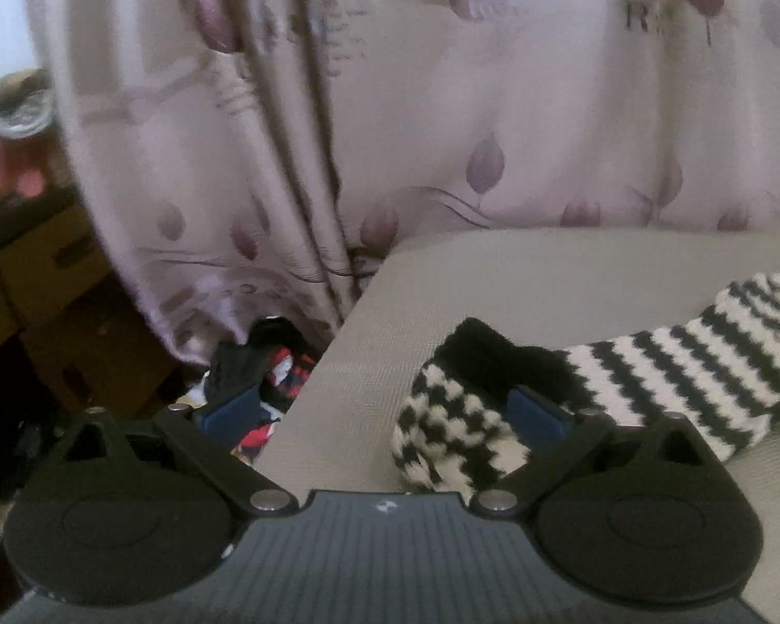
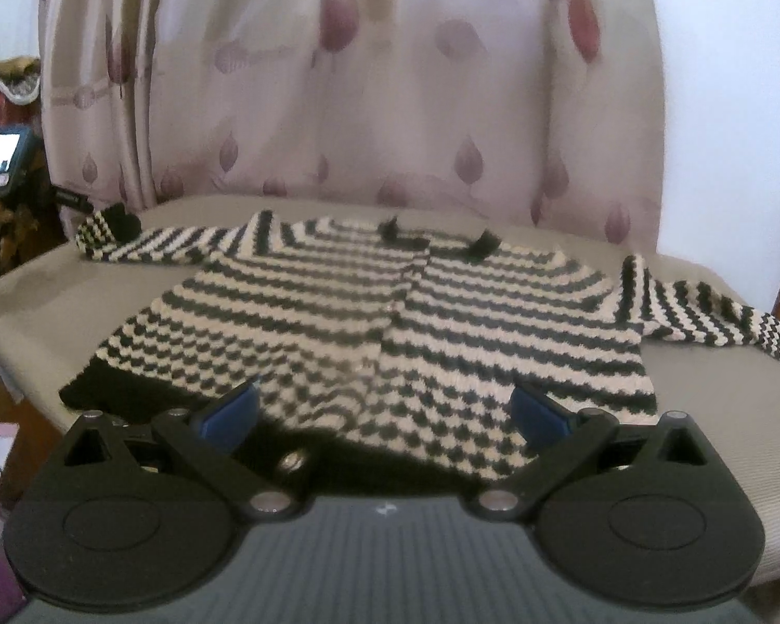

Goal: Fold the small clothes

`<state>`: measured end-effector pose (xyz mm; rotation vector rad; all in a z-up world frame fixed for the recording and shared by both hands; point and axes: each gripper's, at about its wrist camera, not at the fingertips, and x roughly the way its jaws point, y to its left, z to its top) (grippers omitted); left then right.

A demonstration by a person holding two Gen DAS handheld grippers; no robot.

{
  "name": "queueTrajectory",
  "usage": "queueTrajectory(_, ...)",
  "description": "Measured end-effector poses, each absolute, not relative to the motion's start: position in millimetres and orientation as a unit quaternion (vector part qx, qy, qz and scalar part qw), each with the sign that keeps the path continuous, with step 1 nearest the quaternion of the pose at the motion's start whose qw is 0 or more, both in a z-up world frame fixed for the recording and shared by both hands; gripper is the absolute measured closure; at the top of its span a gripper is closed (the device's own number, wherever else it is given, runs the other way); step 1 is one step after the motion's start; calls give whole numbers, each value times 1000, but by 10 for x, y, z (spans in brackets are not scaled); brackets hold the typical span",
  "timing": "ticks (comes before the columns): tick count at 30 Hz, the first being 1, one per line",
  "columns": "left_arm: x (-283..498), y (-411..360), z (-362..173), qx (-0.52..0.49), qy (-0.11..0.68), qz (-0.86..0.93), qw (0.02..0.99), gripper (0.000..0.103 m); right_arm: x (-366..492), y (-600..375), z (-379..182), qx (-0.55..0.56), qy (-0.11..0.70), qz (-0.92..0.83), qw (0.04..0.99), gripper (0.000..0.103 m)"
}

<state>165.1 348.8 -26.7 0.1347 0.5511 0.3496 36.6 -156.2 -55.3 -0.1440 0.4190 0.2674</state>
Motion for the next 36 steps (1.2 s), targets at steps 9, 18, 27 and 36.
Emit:
queueTrajectory(9, 2096, 3749, -624, 15, 345, 128, 930, 89, 468, -1439, -593, -94, 227, 127, 961, 0)
queueTrajectory(18, 989, 3712, -290, -110, 269, 293, 911, 80, 493, -1443, -612, -81, 224, 140, 961, 0)
queueTrajectory(27, 406, 3478, -406, -86, 284, 340, 892, 12, 375, -1506, -571, -74, 206, 155, 963, 0)
queueTrajectory(36, 309, 3241, -389, -152, 267, 288, 907, 11, 369, -2040, -441, 5, 183, 127, 975, 0)
